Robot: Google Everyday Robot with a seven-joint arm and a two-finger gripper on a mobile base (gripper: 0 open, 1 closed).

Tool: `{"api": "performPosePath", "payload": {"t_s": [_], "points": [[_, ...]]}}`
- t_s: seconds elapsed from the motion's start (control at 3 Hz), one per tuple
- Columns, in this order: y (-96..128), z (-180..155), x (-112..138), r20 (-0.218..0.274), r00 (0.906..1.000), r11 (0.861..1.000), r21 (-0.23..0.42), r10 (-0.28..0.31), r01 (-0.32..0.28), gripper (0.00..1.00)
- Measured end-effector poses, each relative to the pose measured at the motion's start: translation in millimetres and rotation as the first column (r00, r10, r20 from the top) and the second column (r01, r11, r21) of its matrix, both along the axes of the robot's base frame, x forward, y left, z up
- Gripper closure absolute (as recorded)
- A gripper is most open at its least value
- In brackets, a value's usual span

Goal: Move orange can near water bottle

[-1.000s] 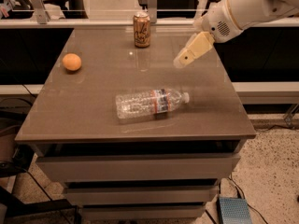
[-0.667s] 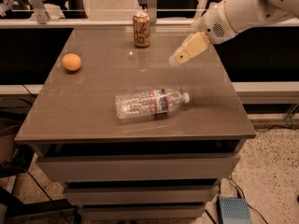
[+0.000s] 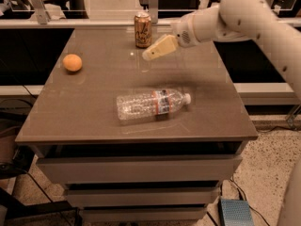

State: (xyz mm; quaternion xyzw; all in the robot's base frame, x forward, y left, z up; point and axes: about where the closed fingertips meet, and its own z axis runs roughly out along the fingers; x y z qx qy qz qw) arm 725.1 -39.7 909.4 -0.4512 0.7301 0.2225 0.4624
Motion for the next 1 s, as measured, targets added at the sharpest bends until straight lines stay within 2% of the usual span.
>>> {"api": "performPosePath", "payload": {"t_s": [0.33,0.67,1.0], "points": [[21.4,-11.3,48.5,0.076,0.9969,0.999,0.051,-0.019,0.015,0.00],[33.0,-25.6,89.1,0.110,0.9926,0.998,0.051,-0.050,0.045,0.00],[35.2,-37.0,121.2,0.117,0.9894,0.995,0.067,-0.086,0.079,0.00]]}}
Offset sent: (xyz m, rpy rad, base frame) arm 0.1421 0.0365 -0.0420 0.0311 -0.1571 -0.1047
